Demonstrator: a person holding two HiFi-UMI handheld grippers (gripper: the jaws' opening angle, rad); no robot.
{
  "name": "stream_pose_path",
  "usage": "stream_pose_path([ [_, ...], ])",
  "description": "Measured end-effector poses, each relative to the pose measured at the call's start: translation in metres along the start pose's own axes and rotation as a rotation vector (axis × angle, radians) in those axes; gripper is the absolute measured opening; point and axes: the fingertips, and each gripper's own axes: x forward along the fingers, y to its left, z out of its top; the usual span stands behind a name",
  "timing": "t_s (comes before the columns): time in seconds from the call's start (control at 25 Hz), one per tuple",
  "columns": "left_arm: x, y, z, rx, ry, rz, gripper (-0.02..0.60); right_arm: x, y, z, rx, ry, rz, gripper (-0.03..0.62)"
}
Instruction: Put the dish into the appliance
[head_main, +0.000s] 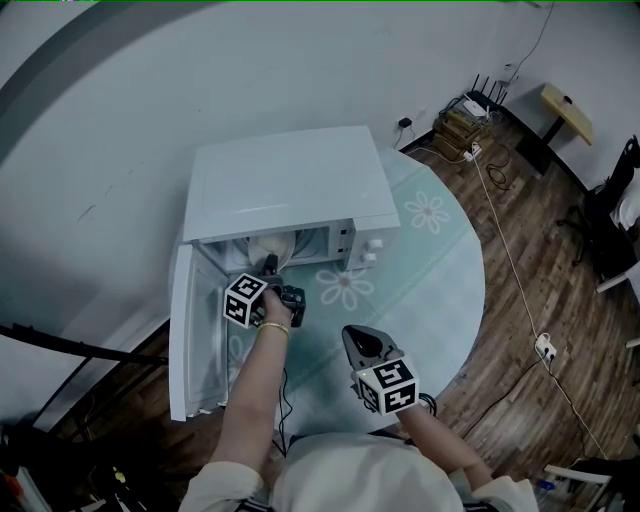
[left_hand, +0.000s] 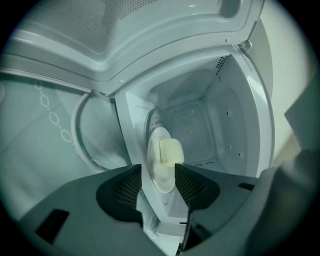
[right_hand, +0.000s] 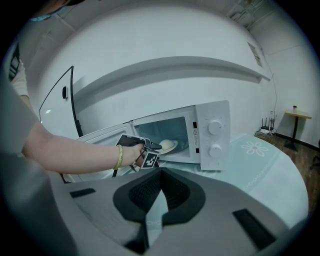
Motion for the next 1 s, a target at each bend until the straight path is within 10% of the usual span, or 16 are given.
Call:
stream_pose_path([
  [0.44,-0.048,-0.004,-0.027,0.15,0.079,-0.015,0.188,-0.014,0.004,0.002,-0.002,-0.029,-0.011,0.005],
  [0.68,-0.085,-0.011,-0.04,0.276,0.13,-0.028,0.034,-0.027,0.008,-0.003,0.001,-0.041,-0.017,0.005],
  [1.0,-0.142,-0.01,-0.071,0.496,0.261,-0.042,0.009,-0.046,0.013,-0.011,0.044,-0.055,-0.012,0.005],
])
